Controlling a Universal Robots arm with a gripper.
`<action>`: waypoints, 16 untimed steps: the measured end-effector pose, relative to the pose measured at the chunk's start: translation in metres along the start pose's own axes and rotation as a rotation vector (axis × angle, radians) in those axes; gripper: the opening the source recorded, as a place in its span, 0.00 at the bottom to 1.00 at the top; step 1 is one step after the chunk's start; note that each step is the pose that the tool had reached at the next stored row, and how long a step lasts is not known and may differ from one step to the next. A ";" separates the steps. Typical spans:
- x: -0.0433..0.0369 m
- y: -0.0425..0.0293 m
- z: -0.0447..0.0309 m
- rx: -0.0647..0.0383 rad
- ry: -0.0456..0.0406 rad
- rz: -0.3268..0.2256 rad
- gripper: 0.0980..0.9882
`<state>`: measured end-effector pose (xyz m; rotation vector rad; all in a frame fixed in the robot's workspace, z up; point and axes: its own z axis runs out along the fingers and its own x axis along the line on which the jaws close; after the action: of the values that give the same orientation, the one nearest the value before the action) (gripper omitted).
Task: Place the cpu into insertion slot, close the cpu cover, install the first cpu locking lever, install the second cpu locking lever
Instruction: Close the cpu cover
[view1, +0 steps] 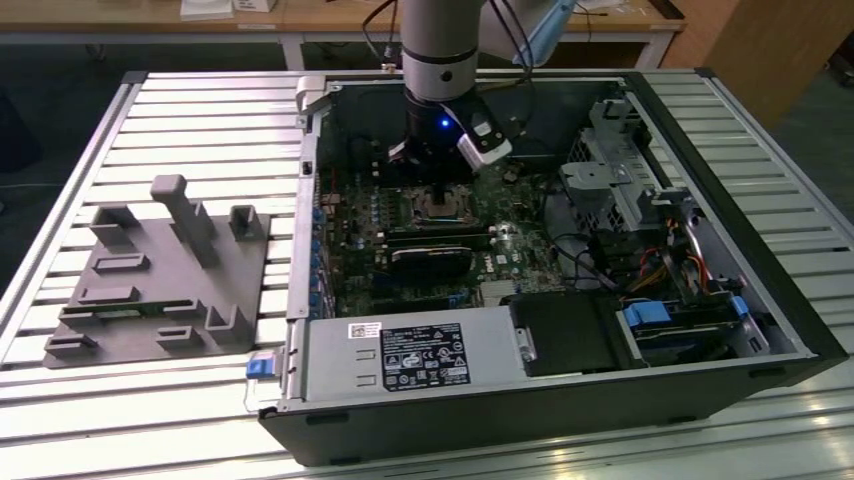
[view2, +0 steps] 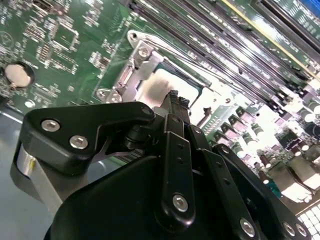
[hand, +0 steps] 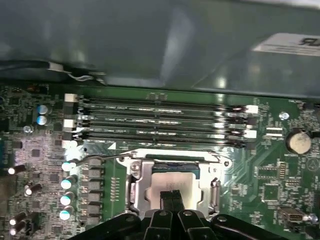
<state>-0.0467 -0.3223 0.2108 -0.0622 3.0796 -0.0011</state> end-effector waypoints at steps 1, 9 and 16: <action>0.0019 0.0000 0.0002 0.000 0.0000 0.001 0.01; 0.0116 0.0005 0.0026 0.002 0.0001 0.032 0.01; 0.0189 0.0007 0.0046 0.003 0.0002 0.047 0.01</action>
<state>-0.0653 -0.3224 0.2051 0.0098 3.0803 -0.0031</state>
